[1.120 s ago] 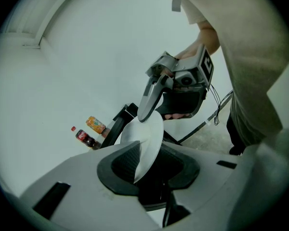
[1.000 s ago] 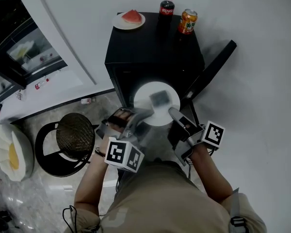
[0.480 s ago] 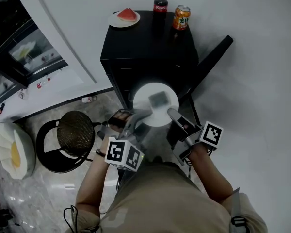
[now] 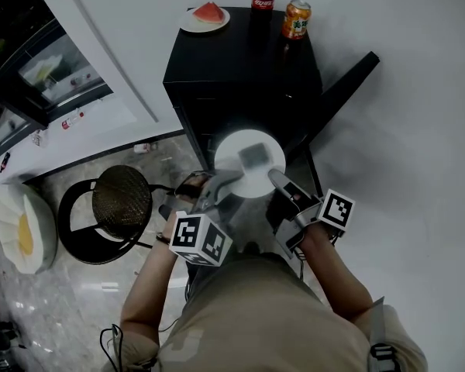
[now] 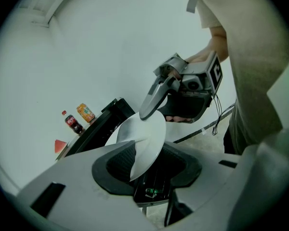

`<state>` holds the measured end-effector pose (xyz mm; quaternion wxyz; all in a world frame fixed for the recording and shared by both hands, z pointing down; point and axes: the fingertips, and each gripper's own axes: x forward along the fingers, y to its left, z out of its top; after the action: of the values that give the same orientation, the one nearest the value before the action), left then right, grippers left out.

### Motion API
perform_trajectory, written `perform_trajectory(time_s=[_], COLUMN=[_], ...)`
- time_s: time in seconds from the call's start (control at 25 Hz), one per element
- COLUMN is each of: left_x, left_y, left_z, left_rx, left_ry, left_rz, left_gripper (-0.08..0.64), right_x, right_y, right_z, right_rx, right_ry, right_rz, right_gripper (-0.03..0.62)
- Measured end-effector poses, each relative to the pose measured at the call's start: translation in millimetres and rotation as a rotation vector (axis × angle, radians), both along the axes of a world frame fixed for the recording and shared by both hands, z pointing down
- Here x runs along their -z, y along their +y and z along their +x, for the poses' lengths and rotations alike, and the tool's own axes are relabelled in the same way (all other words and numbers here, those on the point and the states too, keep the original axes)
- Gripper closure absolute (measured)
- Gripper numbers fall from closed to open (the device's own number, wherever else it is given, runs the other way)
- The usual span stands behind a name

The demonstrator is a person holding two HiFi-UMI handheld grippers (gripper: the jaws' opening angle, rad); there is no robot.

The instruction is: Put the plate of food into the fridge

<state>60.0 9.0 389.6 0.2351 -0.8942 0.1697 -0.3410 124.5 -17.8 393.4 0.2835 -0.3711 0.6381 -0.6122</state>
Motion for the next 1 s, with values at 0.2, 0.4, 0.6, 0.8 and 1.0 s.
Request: perform_trajectory(time_s=[0.2,0.4,0.6,0.8,1.0], left_x=[-3.0,-5.0,-8.0,-9.7,-10.7], left_y=[2.1,9.3,21.8,29.1,37.4], left_z=[0.1,0.8,5.1,7.9,12.7], left_rx=[0.034,0.066,0.078,0.093,0.1], left_ry=[0.015,0.049,0.067,0.065,0.052], left_rz=[-0.017,-0.072,-0.108,-0.12,-0.129], left_gripper=[0.422,0.389,0.374,0.37,0.364], right_x=[-4.6,-9.8,-15.4,-18.3,-21.3], right_y=[2.4,10.7,21.6,28.2,35.3], right_z=[0.0,3.8,9.1,12.2,16.8], right_rx=[0.004,0.004,0.007,0.017,0.026], right_ry=[-0.022,-0.024,-0.033,-0.036,-0.04], right_rz=[-0.014,-0.026,-0.042,-0.044,-0.05], right_gripper=[0.548,0.549,0.552,0.552,0.554])
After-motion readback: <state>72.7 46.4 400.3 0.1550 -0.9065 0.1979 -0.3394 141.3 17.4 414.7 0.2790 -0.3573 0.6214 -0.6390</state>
